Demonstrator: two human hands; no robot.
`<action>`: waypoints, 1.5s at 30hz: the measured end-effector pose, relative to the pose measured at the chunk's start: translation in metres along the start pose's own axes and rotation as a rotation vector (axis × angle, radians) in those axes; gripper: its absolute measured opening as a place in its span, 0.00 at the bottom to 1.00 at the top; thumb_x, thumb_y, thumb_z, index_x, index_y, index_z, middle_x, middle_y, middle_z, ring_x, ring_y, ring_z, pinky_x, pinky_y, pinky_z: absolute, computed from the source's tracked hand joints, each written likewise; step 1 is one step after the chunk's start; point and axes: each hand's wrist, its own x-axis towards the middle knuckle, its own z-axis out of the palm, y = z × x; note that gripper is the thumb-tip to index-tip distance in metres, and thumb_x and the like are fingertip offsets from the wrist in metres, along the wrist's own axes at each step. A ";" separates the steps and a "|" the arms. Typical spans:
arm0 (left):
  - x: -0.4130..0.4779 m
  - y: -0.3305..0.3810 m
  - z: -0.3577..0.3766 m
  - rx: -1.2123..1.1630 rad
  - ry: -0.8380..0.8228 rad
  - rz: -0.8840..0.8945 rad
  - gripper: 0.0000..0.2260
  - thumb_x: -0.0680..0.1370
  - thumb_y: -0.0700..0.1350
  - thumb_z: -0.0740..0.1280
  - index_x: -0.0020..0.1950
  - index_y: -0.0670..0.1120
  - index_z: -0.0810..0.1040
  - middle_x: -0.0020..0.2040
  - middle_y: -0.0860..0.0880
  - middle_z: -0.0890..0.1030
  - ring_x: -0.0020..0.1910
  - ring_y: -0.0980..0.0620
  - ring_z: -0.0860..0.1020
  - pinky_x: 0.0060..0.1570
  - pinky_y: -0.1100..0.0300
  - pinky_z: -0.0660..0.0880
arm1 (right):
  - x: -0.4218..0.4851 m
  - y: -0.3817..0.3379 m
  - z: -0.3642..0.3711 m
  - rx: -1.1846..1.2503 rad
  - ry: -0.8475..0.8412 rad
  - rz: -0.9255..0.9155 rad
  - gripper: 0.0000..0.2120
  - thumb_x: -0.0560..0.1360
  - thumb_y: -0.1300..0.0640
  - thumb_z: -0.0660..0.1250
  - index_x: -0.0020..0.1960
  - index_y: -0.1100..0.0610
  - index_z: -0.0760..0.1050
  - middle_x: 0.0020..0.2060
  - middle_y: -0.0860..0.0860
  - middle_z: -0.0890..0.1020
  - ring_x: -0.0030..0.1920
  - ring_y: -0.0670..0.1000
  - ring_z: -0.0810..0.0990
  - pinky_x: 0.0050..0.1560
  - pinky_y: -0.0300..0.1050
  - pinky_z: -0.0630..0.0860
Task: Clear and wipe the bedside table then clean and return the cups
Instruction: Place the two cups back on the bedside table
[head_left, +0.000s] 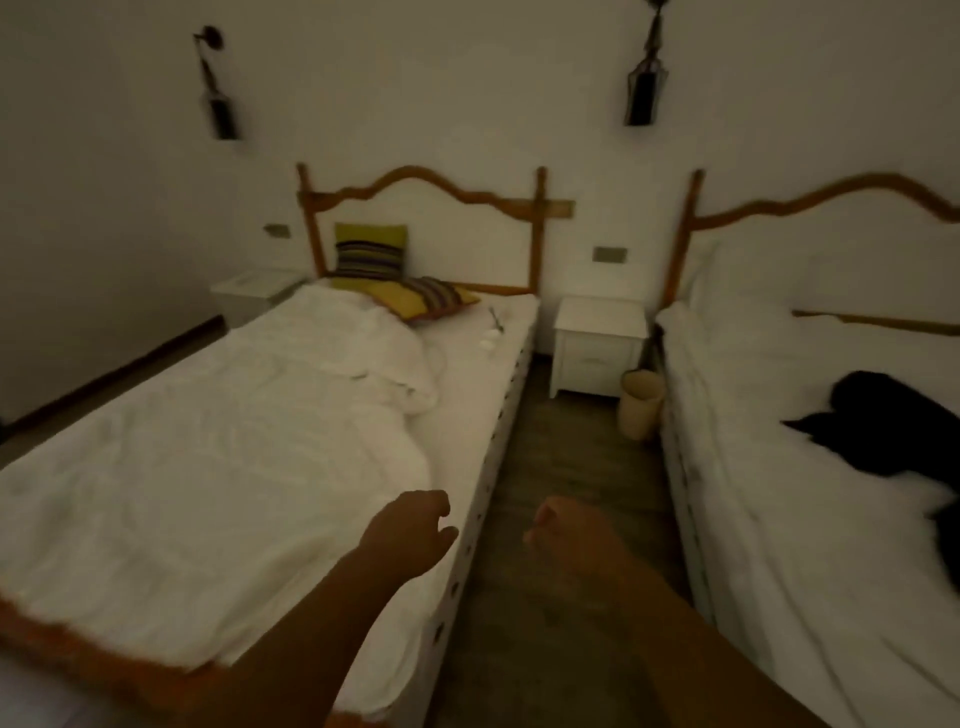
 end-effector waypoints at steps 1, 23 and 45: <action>0.029 0.005 0.002 -0.010 -0.014 0.023 0.14 0.78 0.54 0.65 0.60 0.49 0.75 0.53 0.50 0.80 0.54 0.52 0.77 0.53 0.60 0.72 | 0.021 0.007 -0.012 0.010 0.012 0.025 0.12 0.76 0.49 0.68 0.56 0.54 0.74 0.52 0.51 0.77 0.57 0.52 0.76 0.62 0.44 0.71; 0.653 0.082 0.025 -0.102 -0.206 0.180 0.13 0.79 0.50 0.64 0.61 0.46 0.74 0.57 0.47 0.78 0.55 0.51 0.77 0.58 0.59 0.73 | 0.555 0.161 -0.211 0.157 0.048 0.231 0.11 0.75 0.46 0.68 0.53 0.44 0.69 0.48 0.45 0.77 0.47 0.44 0.77 0.45 0.39 0.74; 1.132 -0.052 0.111 -0.256 -0.030 -0.305 0.21 0.76 0.57 0.66 0.66 0.49 0.71 0.60 0.49 0.75 0.58 0.50 0.75 0.57 0.58 0.73 | 1.153 0.162 -0.230 -0.185 -0.432 -0.020 0.35 0.77 0.45 0.65 0.78 0.54 0.53 0.73 0.55 0.67 0.71 0.54 0.68 0.70 0.47 0.65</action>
